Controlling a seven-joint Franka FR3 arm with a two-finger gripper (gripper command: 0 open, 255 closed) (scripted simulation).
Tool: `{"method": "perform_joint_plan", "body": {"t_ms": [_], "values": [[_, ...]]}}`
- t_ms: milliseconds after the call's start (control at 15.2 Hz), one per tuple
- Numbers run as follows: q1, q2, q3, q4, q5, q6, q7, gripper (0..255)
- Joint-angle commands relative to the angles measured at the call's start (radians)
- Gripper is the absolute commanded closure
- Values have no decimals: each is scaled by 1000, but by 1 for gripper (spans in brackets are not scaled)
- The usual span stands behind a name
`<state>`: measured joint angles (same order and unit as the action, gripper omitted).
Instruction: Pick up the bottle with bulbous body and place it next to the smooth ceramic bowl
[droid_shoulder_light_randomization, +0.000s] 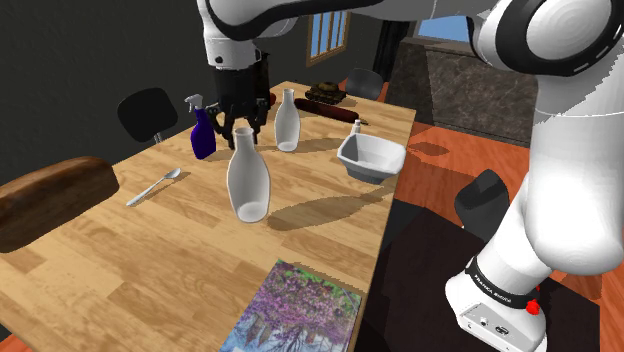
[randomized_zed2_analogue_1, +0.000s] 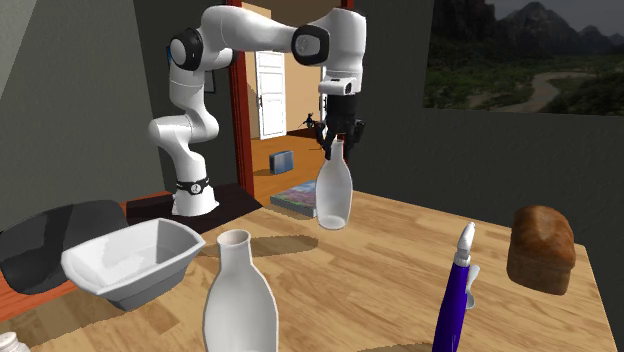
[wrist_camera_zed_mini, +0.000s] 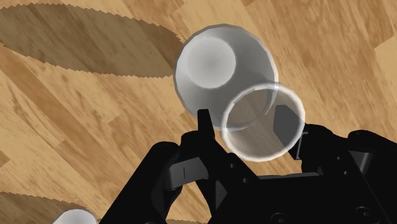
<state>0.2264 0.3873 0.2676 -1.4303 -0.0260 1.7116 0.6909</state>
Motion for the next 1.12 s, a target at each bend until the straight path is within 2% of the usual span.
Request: {"method": "perform_joint_plan", "body": {"t_ms": [0, 1056], "values": [[1, -1, 1, 29, 0, -29, 1, 255], [23, 44, 4, 314, -10, -270, 14, 255]]}}
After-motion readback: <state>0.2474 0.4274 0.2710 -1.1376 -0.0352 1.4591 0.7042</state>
